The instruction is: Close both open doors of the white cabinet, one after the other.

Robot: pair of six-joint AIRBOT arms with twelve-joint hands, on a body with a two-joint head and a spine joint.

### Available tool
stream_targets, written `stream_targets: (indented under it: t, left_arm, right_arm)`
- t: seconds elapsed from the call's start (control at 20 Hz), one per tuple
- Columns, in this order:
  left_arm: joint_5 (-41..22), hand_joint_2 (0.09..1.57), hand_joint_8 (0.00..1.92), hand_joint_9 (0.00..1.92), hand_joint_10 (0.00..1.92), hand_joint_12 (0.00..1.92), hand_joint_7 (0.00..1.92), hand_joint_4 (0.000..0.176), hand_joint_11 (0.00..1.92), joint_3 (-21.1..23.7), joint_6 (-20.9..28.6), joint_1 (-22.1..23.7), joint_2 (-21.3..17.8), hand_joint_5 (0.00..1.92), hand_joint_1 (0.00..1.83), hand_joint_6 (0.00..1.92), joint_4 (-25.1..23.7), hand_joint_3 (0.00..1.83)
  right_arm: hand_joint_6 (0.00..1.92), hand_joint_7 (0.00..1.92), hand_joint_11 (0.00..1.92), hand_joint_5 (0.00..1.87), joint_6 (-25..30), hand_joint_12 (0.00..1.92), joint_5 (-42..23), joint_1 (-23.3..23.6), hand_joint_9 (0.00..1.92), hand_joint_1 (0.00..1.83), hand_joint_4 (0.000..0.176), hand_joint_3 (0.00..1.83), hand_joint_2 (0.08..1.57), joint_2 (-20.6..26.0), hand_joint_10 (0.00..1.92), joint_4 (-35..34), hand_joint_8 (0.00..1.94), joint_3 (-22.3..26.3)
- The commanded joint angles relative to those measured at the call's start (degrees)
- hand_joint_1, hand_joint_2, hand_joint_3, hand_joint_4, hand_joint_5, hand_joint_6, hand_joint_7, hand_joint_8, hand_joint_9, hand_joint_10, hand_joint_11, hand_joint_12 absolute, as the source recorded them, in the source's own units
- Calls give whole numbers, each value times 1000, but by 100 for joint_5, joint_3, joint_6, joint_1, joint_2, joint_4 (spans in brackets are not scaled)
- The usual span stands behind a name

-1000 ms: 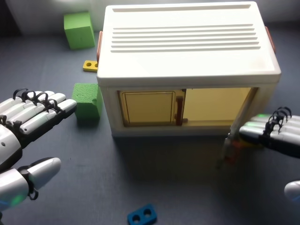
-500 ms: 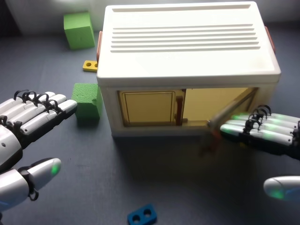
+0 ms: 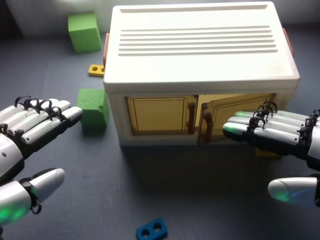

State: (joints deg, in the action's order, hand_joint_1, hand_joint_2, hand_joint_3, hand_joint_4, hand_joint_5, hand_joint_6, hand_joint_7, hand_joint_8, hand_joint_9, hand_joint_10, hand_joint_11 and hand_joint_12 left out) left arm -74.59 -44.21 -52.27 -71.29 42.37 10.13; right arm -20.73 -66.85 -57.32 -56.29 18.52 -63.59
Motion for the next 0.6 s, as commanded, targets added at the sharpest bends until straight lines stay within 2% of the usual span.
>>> stream_targets:
  t: [0.0,0.55]
  left_arm:
    - [-697,1571,0,22,1,274,0,0,0,19,24,0,14,9,0,3,5,123]
    - [-707,1571,0,28,1,289,2,0,0,12,41,-31,20,22,0,0,16,135]
  right_arm:
    - [4,0,0,25,69,0,-670,46,0,0,0,10,1495,-14,0,-105,0,-5]
    - [0,0,0,0,86,0,-546,153,0,0,0,0,1485,-110,0,-151,0,-132]
